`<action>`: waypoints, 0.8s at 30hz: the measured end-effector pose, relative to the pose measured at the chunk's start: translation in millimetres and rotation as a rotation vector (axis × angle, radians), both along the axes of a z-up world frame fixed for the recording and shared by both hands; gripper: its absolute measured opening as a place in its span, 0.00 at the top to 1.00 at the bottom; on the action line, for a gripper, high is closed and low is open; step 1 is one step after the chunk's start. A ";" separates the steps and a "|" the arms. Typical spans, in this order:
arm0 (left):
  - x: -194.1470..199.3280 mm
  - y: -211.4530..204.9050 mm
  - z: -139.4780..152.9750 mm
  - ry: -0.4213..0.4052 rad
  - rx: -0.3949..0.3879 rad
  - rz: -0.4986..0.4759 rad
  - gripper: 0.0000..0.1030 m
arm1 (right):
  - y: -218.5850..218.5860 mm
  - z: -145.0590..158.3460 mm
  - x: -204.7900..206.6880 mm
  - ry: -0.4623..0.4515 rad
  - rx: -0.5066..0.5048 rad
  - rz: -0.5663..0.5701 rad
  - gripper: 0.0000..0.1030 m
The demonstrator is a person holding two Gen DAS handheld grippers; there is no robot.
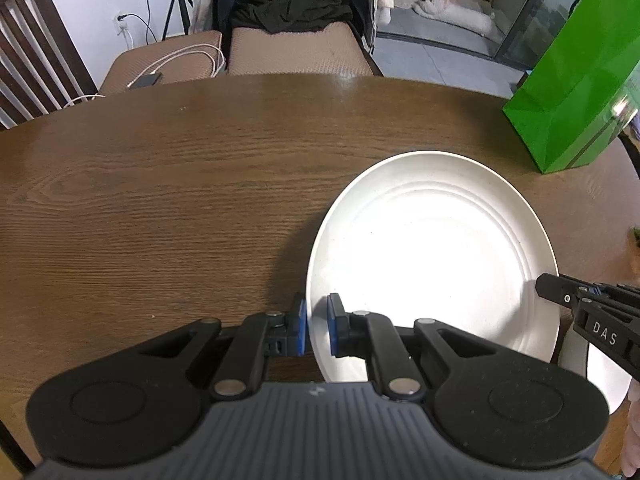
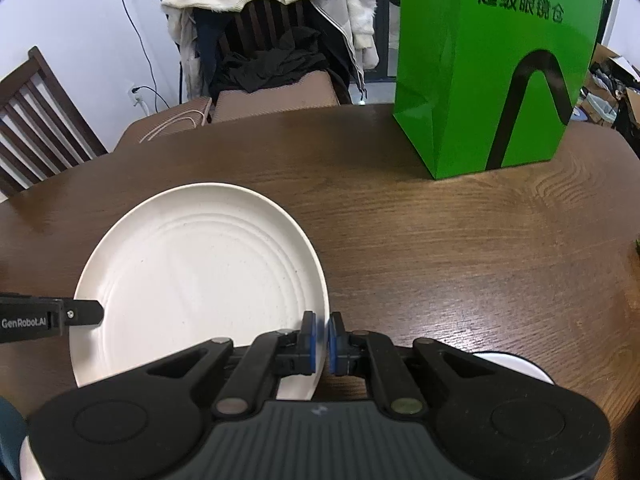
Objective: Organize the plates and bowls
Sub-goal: 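Close the left gripper on the plate rim while the right gripper closes on the opposite rim, then lift the cream plate and carry it back toward the bowls with both grippers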
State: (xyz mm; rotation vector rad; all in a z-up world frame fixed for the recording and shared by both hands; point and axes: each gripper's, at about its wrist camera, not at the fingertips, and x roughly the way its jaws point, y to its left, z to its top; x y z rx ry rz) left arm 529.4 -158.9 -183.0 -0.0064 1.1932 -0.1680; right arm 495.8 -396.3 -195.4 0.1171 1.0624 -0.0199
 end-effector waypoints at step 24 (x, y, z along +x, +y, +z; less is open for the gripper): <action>-67.6 -8.3 73.9 -0.081 -0.029 -0.054 0.89 | -5.9 81.4 -67.6 -0.086 -0.015 -0.039 0.94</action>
